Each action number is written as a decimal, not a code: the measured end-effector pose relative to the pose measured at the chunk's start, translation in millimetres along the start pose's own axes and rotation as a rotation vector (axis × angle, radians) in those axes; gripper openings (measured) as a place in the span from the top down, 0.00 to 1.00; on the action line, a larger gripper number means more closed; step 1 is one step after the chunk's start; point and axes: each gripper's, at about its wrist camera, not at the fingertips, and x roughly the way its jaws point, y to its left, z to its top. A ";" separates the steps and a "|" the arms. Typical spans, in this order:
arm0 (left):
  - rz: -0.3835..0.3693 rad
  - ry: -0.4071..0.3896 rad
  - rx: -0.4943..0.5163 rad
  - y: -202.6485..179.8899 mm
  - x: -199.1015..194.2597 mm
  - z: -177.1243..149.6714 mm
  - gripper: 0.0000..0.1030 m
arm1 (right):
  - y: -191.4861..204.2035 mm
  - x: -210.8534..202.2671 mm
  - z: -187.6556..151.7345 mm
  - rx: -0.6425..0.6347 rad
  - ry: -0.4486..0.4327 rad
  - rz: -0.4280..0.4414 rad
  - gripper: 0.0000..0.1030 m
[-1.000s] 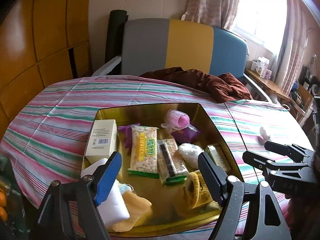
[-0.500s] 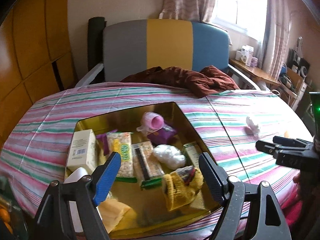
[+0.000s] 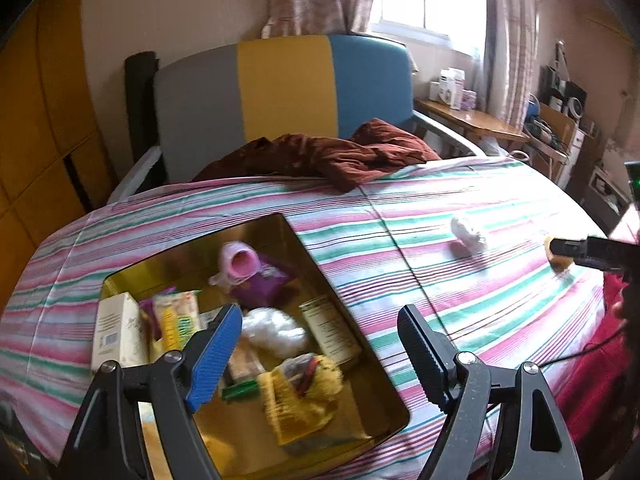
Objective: Organize objects
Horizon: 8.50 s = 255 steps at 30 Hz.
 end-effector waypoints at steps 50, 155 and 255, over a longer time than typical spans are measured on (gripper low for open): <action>-0.243 0.250 0.073 -121.2 109.8 33.6 0.21 | -141.7 109.6 75.3 0.192 0.205 -0.205 0.47; -0.039 0.005 -0.143 21.3 2.2 -5.5 0.64 | 87.3 89.7 13.0 -0.403 0.216 0.133 0.47; 0.319 -0.081 -0.327 94.2 -54.6 -38.3 0.00 | 252.0 10.3 -109.0 -0.566 -0.067 0.227 0.21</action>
